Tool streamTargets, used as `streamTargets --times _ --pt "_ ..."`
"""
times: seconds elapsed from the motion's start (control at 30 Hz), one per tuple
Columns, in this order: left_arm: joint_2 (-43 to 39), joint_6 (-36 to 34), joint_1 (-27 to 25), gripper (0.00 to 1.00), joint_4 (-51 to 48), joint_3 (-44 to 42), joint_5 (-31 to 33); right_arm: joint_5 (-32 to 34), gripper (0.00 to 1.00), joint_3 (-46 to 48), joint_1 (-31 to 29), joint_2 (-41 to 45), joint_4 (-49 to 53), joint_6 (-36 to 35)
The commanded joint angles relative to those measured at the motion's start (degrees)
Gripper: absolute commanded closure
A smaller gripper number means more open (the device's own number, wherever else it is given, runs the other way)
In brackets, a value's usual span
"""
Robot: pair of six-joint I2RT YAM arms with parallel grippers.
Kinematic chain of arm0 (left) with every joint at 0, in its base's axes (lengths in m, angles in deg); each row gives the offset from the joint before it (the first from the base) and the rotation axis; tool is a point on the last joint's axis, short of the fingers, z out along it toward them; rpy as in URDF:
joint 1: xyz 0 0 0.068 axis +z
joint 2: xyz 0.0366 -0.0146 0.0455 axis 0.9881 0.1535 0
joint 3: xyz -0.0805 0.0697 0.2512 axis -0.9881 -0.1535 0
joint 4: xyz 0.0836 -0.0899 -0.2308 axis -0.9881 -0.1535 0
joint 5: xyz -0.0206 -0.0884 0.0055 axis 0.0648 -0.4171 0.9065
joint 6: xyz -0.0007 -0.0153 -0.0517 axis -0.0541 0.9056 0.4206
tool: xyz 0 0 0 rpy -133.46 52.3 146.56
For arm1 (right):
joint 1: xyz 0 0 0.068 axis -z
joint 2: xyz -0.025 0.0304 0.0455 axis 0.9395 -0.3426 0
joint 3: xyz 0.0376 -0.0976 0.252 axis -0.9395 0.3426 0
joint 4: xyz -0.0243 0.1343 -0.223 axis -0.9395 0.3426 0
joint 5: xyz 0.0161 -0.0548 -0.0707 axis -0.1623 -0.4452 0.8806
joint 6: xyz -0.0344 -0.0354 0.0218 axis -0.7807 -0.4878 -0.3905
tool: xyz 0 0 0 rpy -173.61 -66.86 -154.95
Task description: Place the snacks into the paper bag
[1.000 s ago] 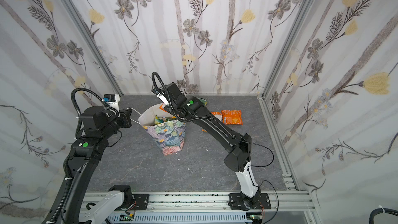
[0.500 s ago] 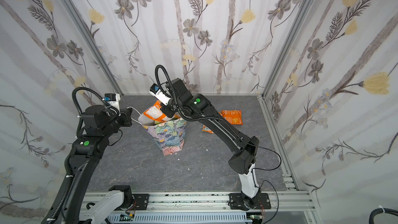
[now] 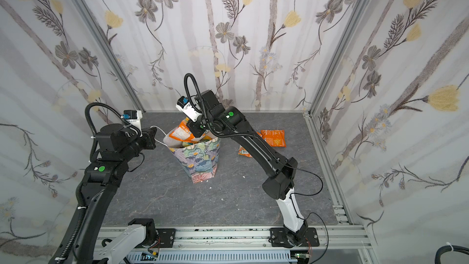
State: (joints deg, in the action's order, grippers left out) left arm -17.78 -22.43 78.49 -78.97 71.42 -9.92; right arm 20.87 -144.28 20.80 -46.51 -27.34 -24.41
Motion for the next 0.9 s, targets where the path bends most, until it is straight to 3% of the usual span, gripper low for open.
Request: streamTargets --times 0.0,0.2,0.4,0.57,0.87 --pt "0.7 2.7 -0.2 1.0 1.7 1.0 -7.1 0.7 1.0 -1.5 -0.2 1.0 0.1 12.2" --pt "-0.3 6.4 -6.5 1.0 2.4 -0.2 -6.9 7.7 1.0 -1.5 -3.1 1.7 1.0 22.1" --pt "-2.7 10.0 -8.5 1.0 3.8 0.0 -7.6 15.2 1.0 -1.6 -4.4 2.9 2.0 29.8" --pt "-2.9 11.8 -10.6 1.0 5.9 -2.1 -8.8 16.5 1.0 -1.5 -4.4 2.0 5.9 33.9" --pt "-5.4 12.9 -10.9 1.0 6.9 -2.4 -5.3 15.6 1.0 -1.6 -4.9 0.7 10.8 39.3"
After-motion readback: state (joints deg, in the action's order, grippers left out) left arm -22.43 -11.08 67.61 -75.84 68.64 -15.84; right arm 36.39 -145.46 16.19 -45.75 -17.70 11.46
